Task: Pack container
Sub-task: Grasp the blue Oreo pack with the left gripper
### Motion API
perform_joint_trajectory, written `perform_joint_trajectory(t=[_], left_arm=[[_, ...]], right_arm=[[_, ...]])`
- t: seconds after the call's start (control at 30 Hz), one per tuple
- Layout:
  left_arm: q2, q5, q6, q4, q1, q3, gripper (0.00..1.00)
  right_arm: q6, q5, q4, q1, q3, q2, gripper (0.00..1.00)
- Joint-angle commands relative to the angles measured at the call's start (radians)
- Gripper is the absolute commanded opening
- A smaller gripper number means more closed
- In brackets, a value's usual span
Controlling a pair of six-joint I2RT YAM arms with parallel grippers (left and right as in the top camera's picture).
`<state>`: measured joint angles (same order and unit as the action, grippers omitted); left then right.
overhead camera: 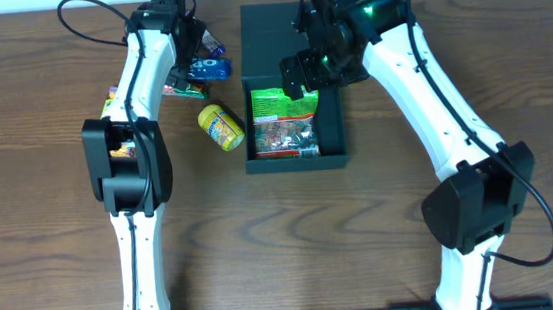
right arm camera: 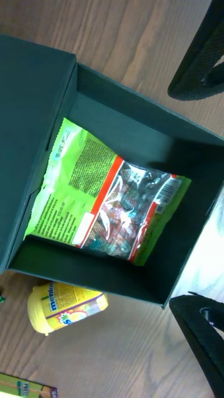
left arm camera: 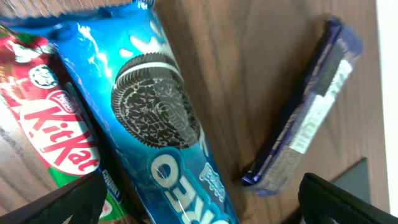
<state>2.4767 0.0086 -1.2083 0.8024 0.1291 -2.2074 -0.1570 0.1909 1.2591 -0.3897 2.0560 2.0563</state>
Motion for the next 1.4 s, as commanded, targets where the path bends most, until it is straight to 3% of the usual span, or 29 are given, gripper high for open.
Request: perform_joint_trajectory(t=[0.0, 0.2, 0.23, 0.57, 0.73, 1.0, 1.17, 1.37], left_arm=[[0.055, 0.032, -0.011, 0.002, -0.005, -0.023, 1.00], [0.082, 0.047, -0.011, 0.009, -0.006, -0.023, 1.00], [0.082, 0.044, -0.011, 0.009, -0.006, -0.023, 0.95], [0.082, 0.037, -0.010, 0.005, -0.019, -0.023, 0.91], [0.082, 0.042, -0.009, 0.032, -0.020, -0.023, 0.80], [0.082, 0.042, -0.008, 0.077, -0.038, -0.023, 0.77], [0.082, 0.044, -0.002, 0.105, -0.044, -0.023, 0.61], [0.081, 0.045, 0.034, 0.114, -0.044, -0.023, 0.58]], right_arm=[[-0.015, 0.008, -0.002, 0.003, -0.003, 0.005, 0.99], [-0.015, 0.008, -0.002, 0.003, -0.003, 0.005, 0.99], [-0.015, 0.009, -0.002, 0.003, -0.003, 0.005, 0.99], [-0.015, 0.008, -0.010, 0.003, -0.003, 0.005, 0.99], [-0.015, 0.008, -0.013, 0.003, -0.003, 0.005, 0.99], [-0.014, 0.008, -0.011, 0.003, -0.003, 0.005, 0.99], [-0.014, 0.008, -0.013, 0.003, -0.003, 0.005, 0.99], [-0.014, 0.008, -0.014, 0.003, -0.003, 0.005, 0.99]])
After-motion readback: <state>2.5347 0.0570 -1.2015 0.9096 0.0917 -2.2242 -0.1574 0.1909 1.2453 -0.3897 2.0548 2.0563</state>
